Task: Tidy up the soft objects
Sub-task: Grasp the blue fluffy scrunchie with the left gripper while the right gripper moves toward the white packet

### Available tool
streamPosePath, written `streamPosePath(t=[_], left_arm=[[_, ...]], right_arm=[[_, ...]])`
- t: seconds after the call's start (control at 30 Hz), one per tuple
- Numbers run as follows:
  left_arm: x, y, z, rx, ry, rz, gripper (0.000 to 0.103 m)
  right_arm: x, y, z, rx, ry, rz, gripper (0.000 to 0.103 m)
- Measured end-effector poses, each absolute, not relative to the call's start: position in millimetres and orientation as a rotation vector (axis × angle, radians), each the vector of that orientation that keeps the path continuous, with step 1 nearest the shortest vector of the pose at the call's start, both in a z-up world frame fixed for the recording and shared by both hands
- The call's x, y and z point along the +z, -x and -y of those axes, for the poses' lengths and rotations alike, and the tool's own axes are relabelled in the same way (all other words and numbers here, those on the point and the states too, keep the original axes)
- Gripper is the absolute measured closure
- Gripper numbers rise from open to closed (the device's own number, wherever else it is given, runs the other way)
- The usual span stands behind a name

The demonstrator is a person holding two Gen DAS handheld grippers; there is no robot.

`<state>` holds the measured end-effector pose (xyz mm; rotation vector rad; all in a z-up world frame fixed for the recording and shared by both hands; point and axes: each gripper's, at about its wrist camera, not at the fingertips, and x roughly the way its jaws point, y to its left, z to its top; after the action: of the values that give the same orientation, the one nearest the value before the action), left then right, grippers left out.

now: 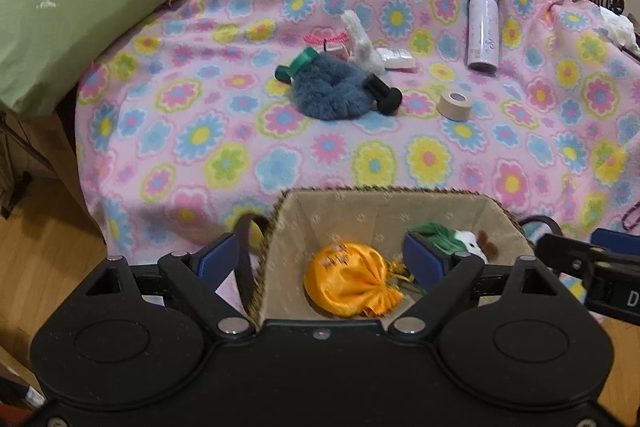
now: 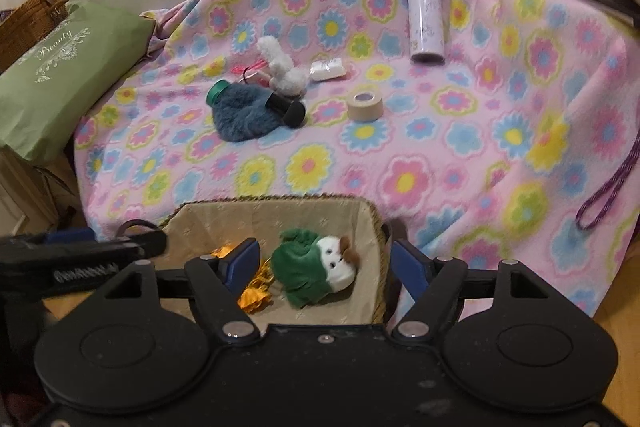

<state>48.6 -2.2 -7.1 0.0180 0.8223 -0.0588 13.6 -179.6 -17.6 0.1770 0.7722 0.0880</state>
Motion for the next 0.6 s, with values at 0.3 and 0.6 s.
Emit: streamPosePath(t=[0.3, 0.6], left_arm=[[-3, -90, -8, -0.015, -0.072, -0.799, 0.014], [-7, -139, -10, 0.009, -0.096, -0.811, 0.014]], right_arm=[[-14, -45, 184, 0.076, -0.14, -0.763, 0.029], [-10, -82, 192, 0.046, -0.144, -0.77, 0.028]])
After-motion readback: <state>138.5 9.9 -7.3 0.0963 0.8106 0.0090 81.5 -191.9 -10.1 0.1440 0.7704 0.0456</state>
